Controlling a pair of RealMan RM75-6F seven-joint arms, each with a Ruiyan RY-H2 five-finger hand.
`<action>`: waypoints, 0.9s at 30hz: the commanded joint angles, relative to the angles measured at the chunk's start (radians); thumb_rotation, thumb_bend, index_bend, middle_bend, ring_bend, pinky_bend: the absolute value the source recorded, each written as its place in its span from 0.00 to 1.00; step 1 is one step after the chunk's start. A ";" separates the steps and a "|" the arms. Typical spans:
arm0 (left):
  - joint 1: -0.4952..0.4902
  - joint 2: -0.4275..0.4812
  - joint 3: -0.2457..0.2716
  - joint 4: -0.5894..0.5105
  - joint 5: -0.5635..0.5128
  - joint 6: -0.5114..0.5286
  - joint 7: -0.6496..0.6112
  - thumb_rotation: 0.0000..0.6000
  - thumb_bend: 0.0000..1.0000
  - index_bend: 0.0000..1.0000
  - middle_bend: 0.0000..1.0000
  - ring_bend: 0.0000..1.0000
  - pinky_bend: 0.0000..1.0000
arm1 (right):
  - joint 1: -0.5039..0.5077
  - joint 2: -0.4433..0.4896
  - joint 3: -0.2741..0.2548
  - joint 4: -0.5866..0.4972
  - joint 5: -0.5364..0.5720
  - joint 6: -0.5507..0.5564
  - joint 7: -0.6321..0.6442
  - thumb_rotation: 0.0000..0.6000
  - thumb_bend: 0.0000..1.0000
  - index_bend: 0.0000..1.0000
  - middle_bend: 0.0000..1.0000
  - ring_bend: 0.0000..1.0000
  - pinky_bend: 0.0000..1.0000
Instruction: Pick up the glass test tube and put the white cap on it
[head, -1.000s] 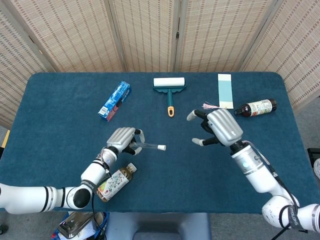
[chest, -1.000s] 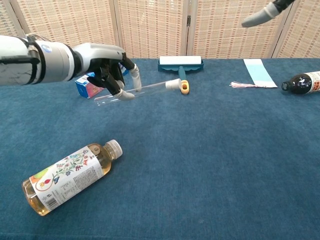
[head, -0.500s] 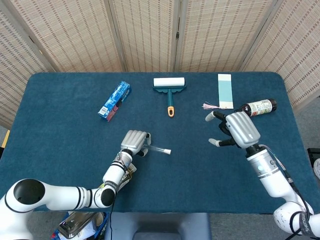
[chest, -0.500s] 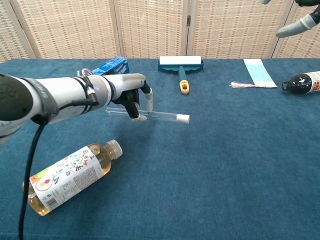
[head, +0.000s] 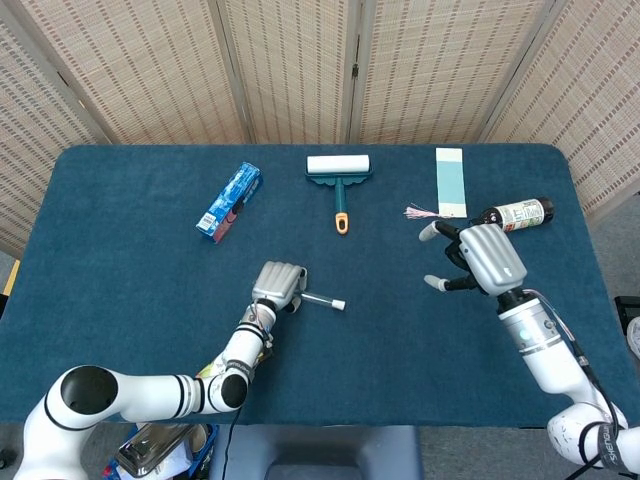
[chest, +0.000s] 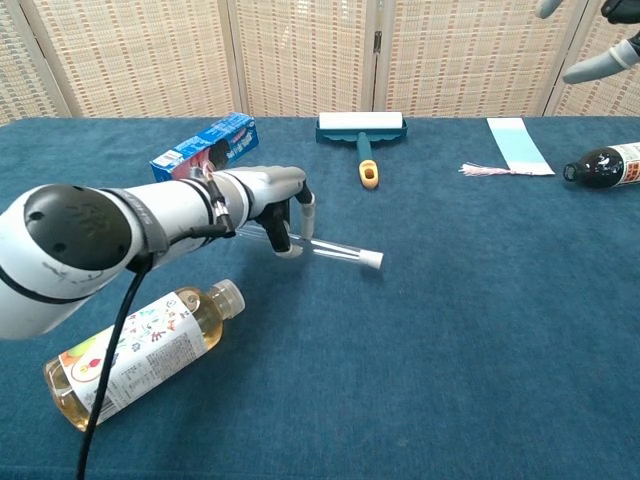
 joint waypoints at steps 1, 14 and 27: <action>0.006 -0.005 -0.003 0.004 0.009 -0.002 0.010 1.00 0.36 0.52 1.00 1.00 1.00 | -0.004 -0.006 0.002 0.006 0.004 0.001 0.007 1.00 0.00 0.38 1.00 1.00 1.00; 0.046 0.006 -0.033 -0.053 0.053 0.026 0.016 1.00 0.36 0.29 1.00 1.00 1.00 | -0.041 -0.010 0.006 0.019 0.014 0.031 0.039 1.00 0.00 0.37 1.00 1.00 1.00; 0.352 0.443 0.012 -0.475 0.342 0.251 -0.215 1.00 0.36 0.29 0.85 0.86 0.99 | -0.122 0.096 -0.069 0.024 0.057 0.003 -0.042 1.00 0.38 0.39 0.85 0.92 1.00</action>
